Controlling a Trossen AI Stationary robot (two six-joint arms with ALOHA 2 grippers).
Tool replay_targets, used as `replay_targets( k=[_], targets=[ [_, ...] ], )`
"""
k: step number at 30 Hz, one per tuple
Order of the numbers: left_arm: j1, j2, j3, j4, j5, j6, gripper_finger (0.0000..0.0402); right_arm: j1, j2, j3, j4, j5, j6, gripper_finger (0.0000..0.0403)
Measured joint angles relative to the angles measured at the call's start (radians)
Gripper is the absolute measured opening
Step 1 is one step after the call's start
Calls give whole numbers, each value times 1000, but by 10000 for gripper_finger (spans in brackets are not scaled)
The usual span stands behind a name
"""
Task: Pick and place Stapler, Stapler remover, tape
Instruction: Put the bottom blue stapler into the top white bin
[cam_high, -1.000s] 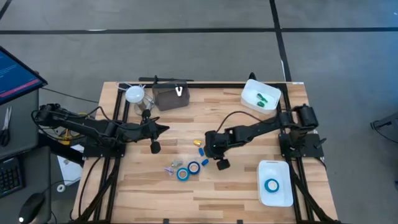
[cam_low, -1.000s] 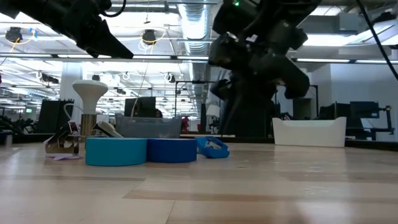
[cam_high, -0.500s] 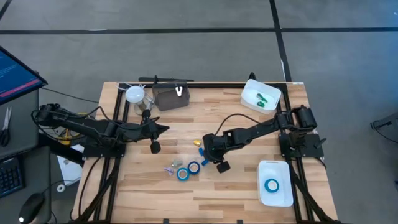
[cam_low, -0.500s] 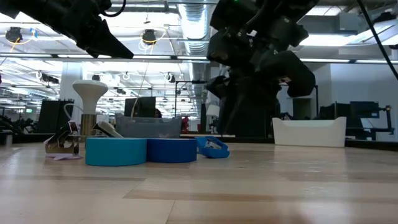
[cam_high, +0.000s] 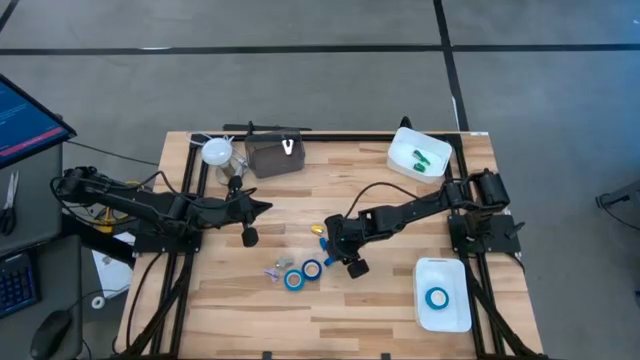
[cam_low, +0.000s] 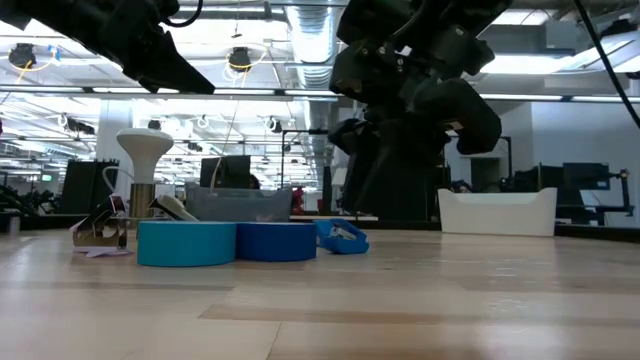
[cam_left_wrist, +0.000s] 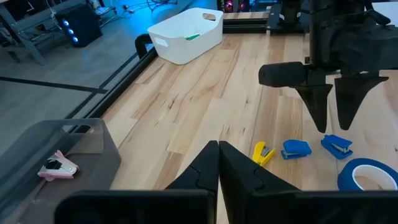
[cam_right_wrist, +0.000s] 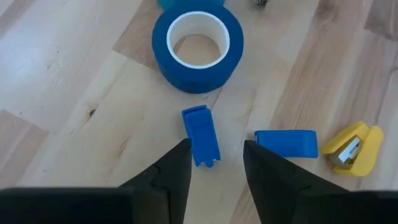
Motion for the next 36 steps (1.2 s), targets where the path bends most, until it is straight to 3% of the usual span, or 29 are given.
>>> replay_targets(
  k=[19, 29, 36],
  targets=[
    [0, 0, 0, 0, 0, 0, 3, 7, 93, 3, 49, -2, 11, 131],
    [0, 0, 0, 0, 0, 0, 3, -3, 86, 3, 51, 2, 11, 47],
    [0, 0, 0, 0, 0, 0, 3, -29, 60, 5, 28, 3, 11, 45]
  ],
)
